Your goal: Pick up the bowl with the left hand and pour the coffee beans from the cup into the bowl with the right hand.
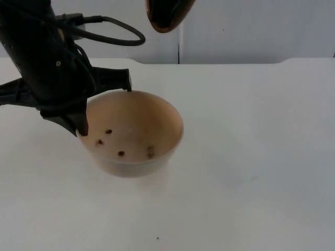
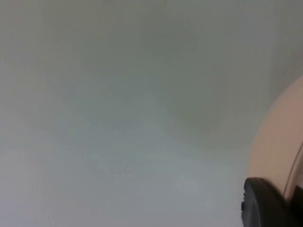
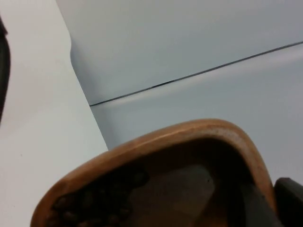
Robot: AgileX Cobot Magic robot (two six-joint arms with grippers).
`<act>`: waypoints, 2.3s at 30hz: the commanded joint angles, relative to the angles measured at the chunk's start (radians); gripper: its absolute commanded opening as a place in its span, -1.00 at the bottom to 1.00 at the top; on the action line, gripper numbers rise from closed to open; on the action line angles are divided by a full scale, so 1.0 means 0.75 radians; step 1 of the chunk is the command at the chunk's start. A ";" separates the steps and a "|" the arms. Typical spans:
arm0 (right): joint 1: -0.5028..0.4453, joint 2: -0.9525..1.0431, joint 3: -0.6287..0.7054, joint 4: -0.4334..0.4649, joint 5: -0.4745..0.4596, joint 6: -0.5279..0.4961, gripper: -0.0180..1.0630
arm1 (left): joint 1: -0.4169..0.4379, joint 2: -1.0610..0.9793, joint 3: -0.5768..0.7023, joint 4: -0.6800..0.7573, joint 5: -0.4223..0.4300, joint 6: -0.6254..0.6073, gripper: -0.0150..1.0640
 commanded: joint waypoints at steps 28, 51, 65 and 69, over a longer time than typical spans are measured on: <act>0.083 -0.015 0.001 -0.273 0.045 -0.008 -0.97 | -0.006 -0.012 -0.002 -0.019 -0.025 -0.012 -0.98; 0.118 -0.015 0.003 -0.369 0.058 -0.123 -0.97 | -0.006 -0.012 -0.002 -0.019 -0.030 -0.012 -0.98; 0.118 -0.015 0.003 -0.437 0.058 -0.173 -0.97 | -0.006 -0.012 -0.002 -0.021 -0.030 -0.012 -0.98; 0.118 -0.015 0.003 -0.437 0.058 -0.151 -0.97 | -0.006 -0.012 -0.002 -0.021 -0.030 -0.012 -0.98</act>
